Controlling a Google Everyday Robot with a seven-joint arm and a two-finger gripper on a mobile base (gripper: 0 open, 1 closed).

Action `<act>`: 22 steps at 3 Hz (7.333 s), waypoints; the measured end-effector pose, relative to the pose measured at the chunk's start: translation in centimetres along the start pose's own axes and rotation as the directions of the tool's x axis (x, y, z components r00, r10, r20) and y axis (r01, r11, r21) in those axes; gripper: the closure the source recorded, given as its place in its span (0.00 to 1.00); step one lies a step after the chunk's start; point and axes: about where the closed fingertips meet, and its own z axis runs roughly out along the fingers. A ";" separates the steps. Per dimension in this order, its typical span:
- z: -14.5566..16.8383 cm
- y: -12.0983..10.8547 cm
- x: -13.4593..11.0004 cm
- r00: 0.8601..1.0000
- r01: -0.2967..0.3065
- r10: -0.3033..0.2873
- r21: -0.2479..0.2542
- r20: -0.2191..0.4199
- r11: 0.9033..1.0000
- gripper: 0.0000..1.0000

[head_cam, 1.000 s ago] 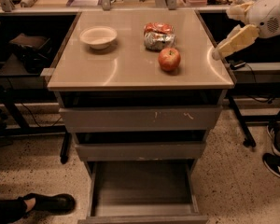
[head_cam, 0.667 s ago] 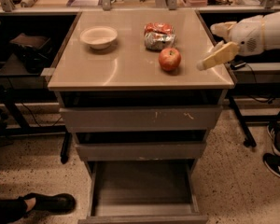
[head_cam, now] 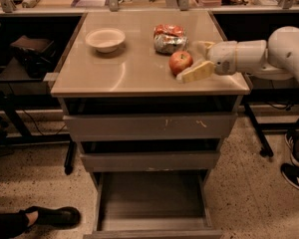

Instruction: Place apple into bottom drawer

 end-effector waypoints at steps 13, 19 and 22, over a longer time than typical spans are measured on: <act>-7.7 17.3 2.5 0.974 0.104 0.001 0.446 -0.228 0.889 1.00; 2.4 24.1 19.9 0.914 0.210 -0.035 0.396 -0.405 0.894 1.00; 12.0 21.2 35.0 0.909 0.114 0.094 0.460 -0.406 0.881 1.00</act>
Offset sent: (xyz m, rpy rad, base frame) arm 0.0235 0.0192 -0.0486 -0.1548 0.0105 -0.1160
